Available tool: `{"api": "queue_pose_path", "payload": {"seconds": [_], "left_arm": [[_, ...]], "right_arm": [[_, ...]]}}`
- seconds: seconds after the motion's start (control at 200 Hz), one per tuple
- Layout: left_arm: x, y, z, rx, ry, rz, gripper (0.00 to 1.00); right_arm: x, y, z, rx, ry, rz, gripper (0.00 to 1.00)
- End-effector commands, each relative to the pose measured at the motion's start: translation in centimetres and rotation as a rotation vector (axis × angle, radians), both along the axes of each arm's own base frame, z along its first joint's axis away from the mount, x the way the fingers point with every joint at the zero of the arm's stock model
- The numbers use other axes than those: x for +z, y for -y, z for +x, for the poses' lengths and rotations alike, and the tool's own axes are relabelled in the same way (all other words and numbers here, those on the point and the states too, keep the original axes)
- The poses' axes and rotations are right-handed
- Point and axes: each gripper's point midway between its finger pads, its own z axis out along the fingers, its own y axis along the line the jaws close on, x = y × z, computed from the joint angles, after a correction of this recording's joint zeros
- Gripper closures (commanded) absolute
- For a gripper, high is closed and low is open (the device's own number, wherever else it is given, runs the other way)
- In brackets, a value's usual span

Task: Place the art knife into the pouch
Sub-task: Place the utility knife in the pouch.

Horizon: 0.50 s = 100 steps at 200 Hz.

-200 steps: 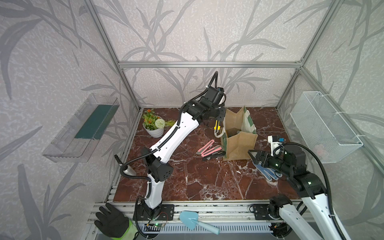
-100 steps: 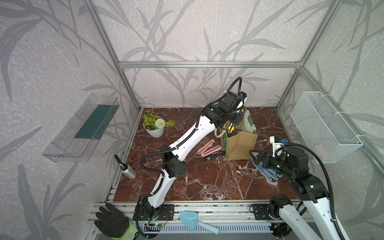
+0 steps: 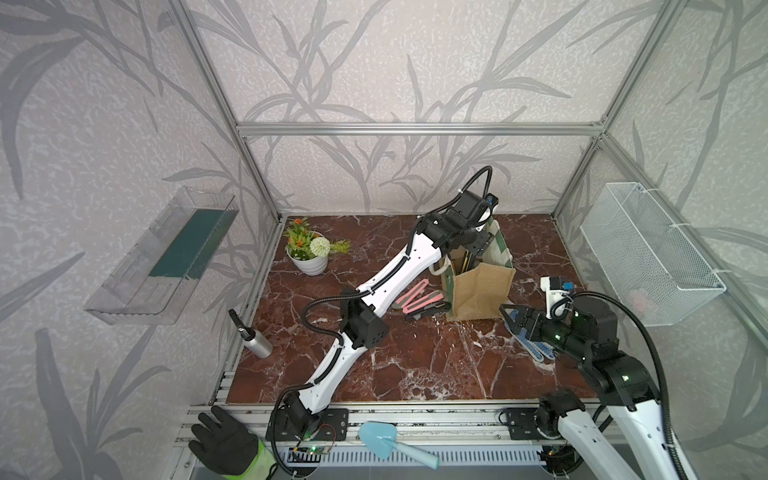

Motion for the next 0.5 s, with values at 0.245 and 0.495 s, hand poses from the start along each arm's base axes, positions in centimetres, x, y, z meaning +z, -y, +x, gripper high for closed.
{"api": "queue_pose_path", "payload": {"seconds": [0.245, 0.495], "left_arm": [[8.2, -10.3, -3.9, 0.222, 0.091, 0.056, 0.15], [6.4, -20.2, -6.2, 0.508, 0.100, 0.038, 0.24]], "right_arm": [[1.0, 0.3, -0.1, -0.003, 0.018, -0.026, 0.10], [1.5, 0.6, -0.3, -0.004, 0.029, -0.051, 0.10]]}}
